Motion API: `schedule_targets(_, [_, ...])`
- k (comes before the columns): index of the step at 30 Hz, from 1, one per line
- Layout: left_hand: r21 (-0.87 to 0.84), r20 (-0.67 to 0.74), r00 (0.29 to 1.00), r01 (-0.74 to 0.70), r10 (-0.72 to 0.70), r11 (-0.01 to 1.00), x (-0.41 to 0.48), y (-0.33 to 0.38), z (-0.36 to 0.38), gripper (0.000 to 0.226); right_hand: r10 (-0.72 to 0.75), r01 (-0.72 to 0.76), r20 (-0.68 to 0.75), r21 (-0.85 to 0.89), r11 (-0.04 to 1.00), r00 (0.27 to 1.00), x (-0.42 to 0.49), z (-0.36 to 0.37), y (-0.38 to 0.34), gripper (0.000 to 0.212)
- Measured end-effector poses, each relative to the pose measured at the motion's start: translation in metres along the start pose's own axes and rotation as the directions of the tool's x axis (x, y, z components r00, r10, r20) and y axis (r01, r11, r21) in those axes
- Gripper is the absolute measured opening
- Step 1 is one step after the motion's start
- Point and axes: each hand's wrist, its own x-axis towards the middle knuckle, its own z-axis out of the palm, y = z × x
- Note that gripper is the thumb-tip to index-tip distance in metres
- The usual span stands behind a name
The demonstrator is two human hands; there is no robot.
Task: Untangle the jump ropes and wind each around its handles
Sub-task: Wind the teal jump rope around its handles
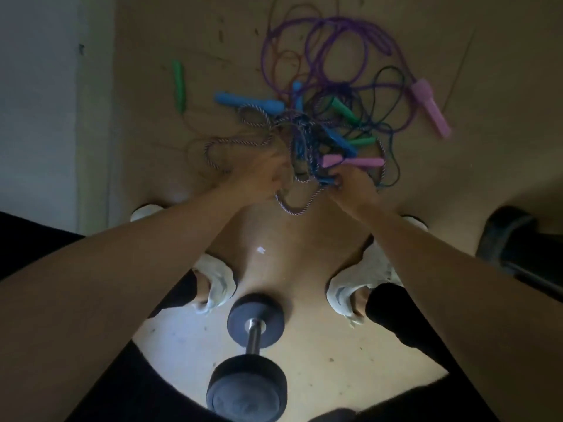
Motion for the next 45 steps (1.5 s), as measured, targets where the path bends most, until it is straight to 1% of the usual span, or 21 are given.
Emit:
schedule_targets(2, [0.082,-0.118,0.992,-0.040,0.050,0.996,0.009,-0.010,0.013,0.051,-0.040,0.066,-0.205,0.119,0.991,0.978,0.002,0.014,0.006,0.026])
schedule_targets(4, [0.147,-0.200,0.976,-0.062,0.091,0.987,0.018,-0.013,0.015,0.075,-0.040,0.122,-0.388,0.188,0.975,0.921,0.006,0.017,0.006,0.030])
schedule_targets(6, [0.246,-0.226,0.956,-0.129,0.186,0.961,0.028,-0.012,0.015,0.086,-0.082,0.161,-0.453,0.140,0.977,0.888,0.013,0.014,0.004,0.039])
schedule_targets(9, [0.382,-0.195,0.954,-0.141,0.229,0.913,0.042,-0.007,0.012,0.073,-0.224,0.214,-0.371,-0.068,0.975,0.901,0.025,0.006,-0.001,0.054])
schedule_targets(11, [0.377,-0.244,0.936,-0.151,0.255,0.914,0.046,-0.003,0.007,0.056,-0.296,0.248,-0.313,-0.185,0.951,0.903,0.031,0.005,-0.004,0.048])
schedule_targets(13, [0.347,-0.317,0.904,-0.172,0.288,0.922,0.043,-0.004,0.001,0.042,-0.296,0.215,-0.275,-0.291,0.932,0.914,0.036,0.004,-0.009,0.047])
schedule_targets(16, [0.297,-0.385,0.869,-0.203,0.311,0.933,0.026,-0.020,-0.009,0.033,-0.310,0.218,-0.257,-0.331,0.918,0.915,0.042,0.003,-0.021,0.037])
schedule_targets(18, [0.236,-0.429,0.863,-0.177,0.265,0.956,0.014,-0.033,-0.017,0.031,-0.304,0.235,-0.251,-0.271,0.934,0.919,0.043,0.003,-0.026,0.028])
schedule_targets(20, [0.145,-0.400,0.906,-0.086,0.138,0.986,0.008,-0.040,-0.025,0.022,-0.266,0.217,-0.272,-0.198,0.956,0.925,0.039,0.001,-0.023,0.028])
schedule_targets(22, [0.039,-0.246,0.966,0.092,-0.079,0.995,0.007,-0.045,-0.033,0.024,-0.229,0.195,-0.287,-0.142,0.970,0.930,0.034,-0.003,-0.014,0.027])
schedule_targets(23, [0.025,-0.154,0.971,0.190,-0.184,0.982,0.006,-0.046,-0.036,0.033,-0.218,0.191,-0.281,-0.121,0.974,0.934,0.031,-0.005,-0.009,0.026])
schedule_targets(25, [-0.004,-0.109,0.958,0.266,-0.265,0.964,0.004,-0.042,-0.043,0.051,-0.197,0.188,-0.266,-0.058,0.980,0.944,0.025,-0.008,-0.002,0.024])
schedule_targets(27, [-0.022,-0.239,0.953,0.185,-0.185,0.982,0.004,-0.024,-0.047,0.047,-0.158,0.174,-0.266,0.037,0.984,0.951,0.021,-0.012,-0.001,0.019])
schedule_targets(30, [0.255,-0.397,0.911,-0.007,0.111,0.967,0.008,0.012,-0.049,0.046,-0.123,0.155,-0.216,0.139,0.978,0.969,0.018,-0.023,-0.002,0.020])
schedule_targets(32, [0.256,-0.349,0.918,-0.100,0.188,0.962,0.014,0.035,-0.049,0.058,-0.137,0.170,-0.170,0.193,0.966,0.976,0.015,-0.037,-0.002,0.018])
schedule_targets(34, [0.156,-0.220,0.953,-0.177,0.209,0.972,0.025,0.052,-0.051,0.075,-0.149,0.178,-0.128,0.264,0.948,0.981,0.007,-0.058,-0.006,0.016])
schedule_targets(37, [0.108,-0.032,0.965,-0.256,0.261,0.960,0.038,0.074,-0.057,0.094,-0.171,0.215,-0.161,0.314,0.925,0.972,-0.013,-0.105,-0.027,0.020])
schedule_targets(39, [-0.045,0.020,0.961,-0.275,0.276,0.961,0.040,0.087,-0.062,0.085,-0.189,0.248,-0.180,0.401,0.882,0.965,-0.034,-0.139,-0.043,0.020])
schedule_targets(41, [-0.236,0.062,0.961,-0.250,0.271,0.939,0.035,0.100,-0.069,0.054,-0.174,0.243,-0.178,0.528,0.814,0.969,-0.056,-0.169,-0.058,0.012])
schedule_targets(43, [-0.315,0.060,0.942,-0.295,0.329,0.902,0.028,0.109,-0.079,0.023,-0.168,0.253,-0.194,0.610,0.751,0.966,-0.076,-0.195,-0.071,0.012])
schedule_targets(45, [-0.364,0.040,0.940,-0.303,0.340,0.881,0.016,0.119,-0.093,0.009,-0.186,0.281,-0.214,0.639,0.716,0.959,-0.094,-0.218,-0.084,0.007])
